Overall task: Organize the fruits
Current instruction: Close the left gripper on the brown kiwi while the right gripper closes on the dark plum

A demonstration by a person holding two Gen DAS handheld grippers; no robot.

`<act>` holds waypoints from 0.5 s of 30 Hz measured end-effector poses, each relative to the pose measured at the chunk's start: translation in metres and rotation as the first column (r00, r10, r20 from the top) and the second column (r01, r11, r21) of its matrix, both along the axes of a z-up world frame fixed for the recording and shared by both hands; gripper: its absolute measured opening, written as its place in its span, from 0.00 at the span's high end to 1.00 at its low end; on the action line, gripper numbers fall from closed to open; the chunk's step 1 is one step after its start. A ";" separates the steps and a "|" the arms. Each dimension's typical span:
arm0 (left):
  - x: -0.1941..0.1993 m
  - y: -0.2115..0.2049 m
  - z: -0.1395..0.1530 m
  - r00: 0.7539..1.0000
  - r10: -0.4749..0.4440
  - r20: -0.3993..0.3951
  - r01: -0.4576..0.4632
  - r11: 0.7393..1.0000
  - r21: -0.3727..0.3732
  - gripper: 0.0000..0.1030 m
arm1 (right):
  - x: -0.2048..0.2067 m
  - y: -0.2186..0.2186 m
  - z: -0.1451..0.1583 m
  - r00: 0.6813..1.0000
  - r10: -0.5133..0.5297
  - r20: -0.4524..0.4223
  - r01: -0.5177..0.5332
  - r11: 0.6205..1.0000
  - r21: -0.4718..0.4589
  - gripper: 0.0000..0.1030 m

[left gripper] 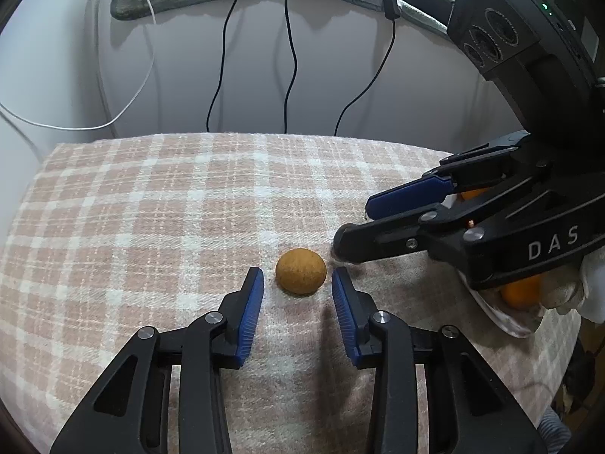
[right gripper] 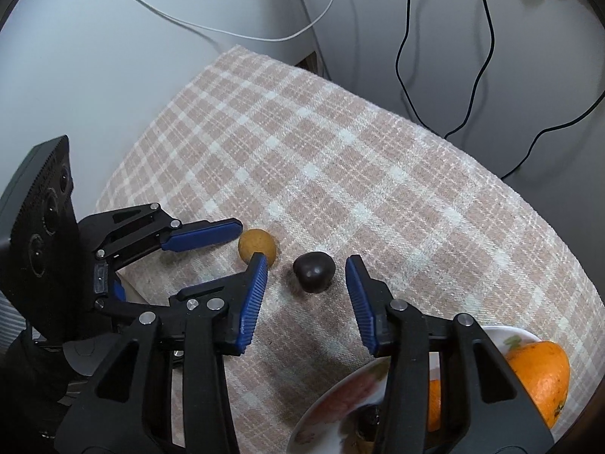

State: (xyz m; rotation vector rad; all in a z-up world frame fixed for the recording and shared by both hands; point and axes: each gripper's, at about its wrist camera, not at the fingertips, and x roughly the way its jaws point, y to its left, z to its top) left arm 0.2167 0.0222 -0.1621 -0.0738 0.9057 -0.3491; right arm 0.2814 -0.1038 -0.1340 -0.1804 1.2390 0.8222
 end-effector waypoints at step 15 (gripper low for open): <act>0.008 0.003 -0.002 1.000 -0.008 -0.008 0.008 1.000 -0.013 0.74 | 0.004 0.013 -0.016 1.000 0.004 -0.027 -0.006 0.999 -0.053 0.71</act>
